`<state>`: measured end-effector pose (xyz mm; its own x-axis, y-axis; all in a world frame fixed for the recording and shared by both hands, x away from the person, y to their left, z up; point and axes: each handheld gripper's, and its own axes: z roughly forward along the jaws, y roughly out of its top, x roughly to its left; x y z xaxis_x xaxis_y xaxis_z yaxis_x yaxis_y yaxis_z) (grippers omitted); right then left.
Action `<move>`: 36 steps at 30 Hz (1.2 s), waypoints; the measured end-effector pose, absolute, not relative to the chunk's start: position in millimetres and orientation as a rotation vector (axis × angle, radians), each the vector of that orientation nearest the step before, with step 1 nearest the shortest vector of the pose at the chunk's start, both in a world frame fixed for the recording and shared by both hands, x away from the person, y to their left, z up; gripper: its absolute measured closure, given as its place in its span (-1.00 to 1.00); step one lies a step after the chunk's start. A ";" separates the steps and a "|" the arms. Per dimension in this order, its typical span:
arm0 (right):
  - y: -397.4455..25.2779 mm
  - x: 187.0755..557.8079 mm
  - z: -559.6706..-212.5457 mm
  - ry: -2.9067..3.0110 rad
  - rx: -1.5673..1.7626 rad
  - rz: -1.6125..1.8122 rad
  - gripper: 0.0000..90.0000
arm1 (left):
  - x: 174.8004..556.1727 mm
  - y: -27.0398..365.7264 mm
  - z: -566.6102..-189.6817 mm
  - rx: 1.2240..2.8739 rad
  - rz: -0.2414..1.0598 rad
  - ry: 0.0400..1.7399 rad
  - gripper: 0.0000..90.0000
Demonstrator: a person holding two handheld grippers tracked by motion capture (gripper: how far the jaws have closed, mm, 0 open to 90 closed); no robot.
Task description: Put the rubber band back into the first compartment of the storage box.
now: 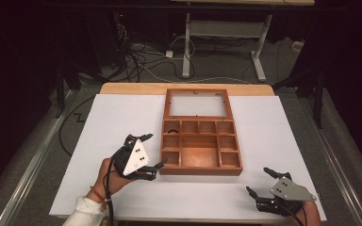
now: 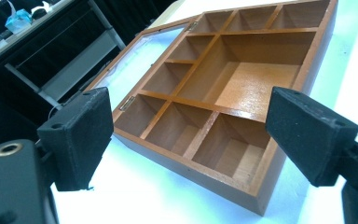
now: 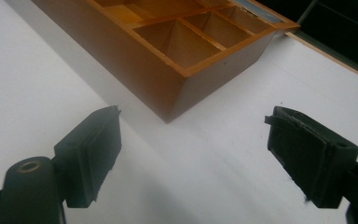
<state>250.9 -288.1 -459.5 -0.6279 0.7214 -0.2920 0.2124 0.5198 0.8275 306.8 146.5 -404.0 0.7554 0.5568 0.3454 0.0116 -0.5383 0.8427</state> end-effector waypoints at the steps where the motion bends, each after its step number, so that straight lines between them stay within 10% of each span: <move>1: -288.0 250.9 -459.5 2.129 0.755 1.041 -0.59 | 306.2 147.5 -404.6 2.035 0.750 0.430 -0.67; 36: -288.1 251.0 -459.5 2.127 0.761 1.037 -0.59 | 276.9 192.6 -429.0 2.074 0.798 0.484 -0.67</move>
<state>251.0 -288.1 -459.5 -0.6244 0.7239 -0.2934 0.2149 0.5204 0.8265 276.9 192.6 -429.0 0.7225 0.5872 0.3649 0.0523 -0.5727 0.8181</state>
